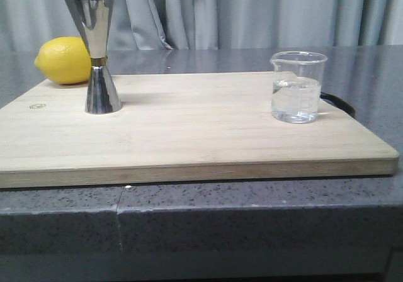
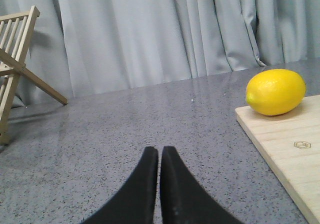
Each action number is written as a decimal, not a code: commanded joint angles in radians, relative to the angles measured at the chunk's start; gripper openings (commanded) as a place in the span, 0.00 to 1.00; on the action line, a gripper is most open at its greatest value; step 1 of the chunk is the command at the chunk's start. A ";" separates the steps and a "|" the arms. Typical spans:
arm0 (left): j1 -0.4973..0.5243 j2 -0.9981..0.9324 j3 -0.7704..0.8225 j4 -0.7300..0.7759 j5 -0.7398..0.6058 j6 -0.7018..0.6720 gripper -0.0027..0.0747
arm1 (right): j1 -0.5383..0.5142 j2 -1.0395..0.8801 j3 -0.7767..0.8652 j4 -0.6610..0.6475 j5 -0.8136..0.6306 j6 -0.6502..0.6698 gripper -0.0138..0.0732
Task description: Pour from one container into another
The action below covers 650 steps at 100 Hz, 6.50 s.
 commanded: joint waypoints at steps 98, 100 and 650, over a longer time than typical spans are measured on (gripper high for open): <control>0.003 -0.025 0.036 -0.001 -0.070 -0.011 0.01 | -0.005 -0.016 0.022 -0.012 -0.090 -0.006 0.08; 0.003 -0.025 0.036 -0.001 -0.070 -0.011 0.01 | -0.005 -0.016 0.022 -0.012 -0.090 -0.006 0.08; -0.128 1.720 -0.878 -1.778 1.278 2.045 0.01 | 0.393 0.957 -0.557 0.168 -0.343 -0.339 0.80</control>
